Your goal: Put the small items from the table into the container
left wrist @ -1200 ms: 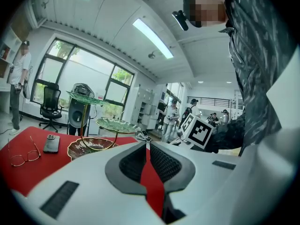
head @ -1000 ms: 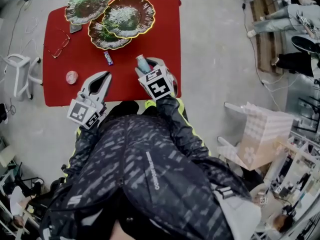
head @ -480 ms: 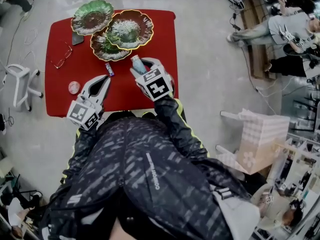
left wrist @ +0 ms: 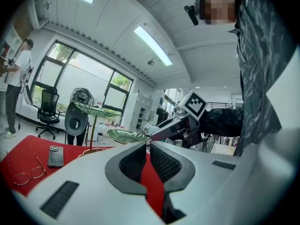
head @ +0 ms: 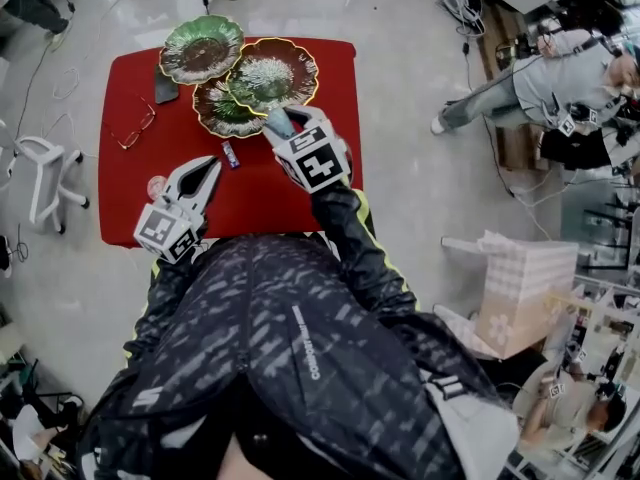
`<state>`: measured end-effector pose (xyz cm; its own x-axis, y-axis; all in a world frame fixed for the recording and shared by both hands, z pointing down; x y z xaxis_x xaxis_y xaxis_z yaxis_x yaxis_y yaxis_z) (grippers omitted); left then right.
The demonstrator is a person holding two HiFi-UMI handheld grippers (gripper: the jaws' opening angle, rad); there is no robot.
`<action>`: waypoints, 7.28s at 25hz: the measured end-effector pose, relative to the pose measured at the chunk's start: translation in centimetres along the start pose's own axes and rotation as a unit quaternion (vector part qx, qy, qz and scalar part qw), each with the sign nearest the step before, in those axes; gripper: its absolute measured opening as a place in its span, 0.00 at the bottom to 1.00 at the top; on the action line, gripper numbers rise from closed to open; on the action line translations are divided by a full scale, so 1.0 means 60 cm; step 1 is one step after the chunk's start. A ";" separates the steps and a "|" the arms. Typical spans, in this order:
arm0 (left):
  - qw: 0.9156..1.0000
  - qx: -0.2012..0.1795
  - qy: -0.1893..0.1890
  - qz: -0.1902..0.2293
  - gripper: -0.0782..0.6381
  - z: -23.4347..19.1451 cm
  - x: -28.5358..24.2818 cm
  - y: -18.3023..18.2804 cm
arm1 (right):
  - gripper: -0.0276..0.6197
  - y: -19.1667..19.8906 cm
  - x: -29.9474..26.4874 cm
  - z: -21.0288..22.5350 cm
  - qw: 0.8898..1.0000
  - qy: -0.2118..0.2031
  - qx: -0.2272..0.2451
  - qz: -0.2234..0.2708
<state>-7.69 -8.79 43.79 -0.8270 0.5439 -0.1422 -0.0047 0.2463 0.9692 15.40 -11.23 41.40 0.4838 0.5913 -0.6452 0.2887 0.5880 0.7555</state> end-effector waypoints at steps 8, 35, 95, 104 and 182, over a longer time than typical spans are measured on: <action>1.000 -0.002 0.001 0.003 0.13 -0.034 0.007 -0.010 | 0.35 -0.043 -0.030 0.008 1.000 0.005 0.015 -0.003; 1.000 0.015 -0.002 0.012 0.13 -0.063 0.024 -0.011 | 0.35 -0.098 -0.123 0.094 0.997 0.001 0.037 -0.064; 0.999 0.031 -0.009 0.015 0.13 -0.053 0.015 0.002 | 0.37 -0.086 -0.099 0.005 0.996 -0.029 0.076 -0.025; 0.999 0.035 -0.014 0.011 0.13 -0.054 0.027 0.014 | 0.37 -0.070 -0.099 -0.037 0.995 -0.053 0.076 -0.027; 0.985 0.114 -0.123 -0.041 0.13 -0.090 0.152 0.157 | 0.28 0.182 -0.348 -0.083 0.959 -0.089 0.032 -0.268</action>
<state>-18.33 -5.82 52.68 -0.6681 0.6852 -0.2900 0.0838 0.4566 0.8857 4.30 -14.41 62.56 0.3838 0.1066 -0.9173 0.5827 0.7426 0.3301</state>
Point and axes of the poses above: the fingertips, and each gripper's own axes: x backward along the fingers, z to its right, y out of its underside, the point moved 9 cm from there along x, backward along the fingers, and after that the axes turned 11 degrees about -y, right-handed, at the moved point
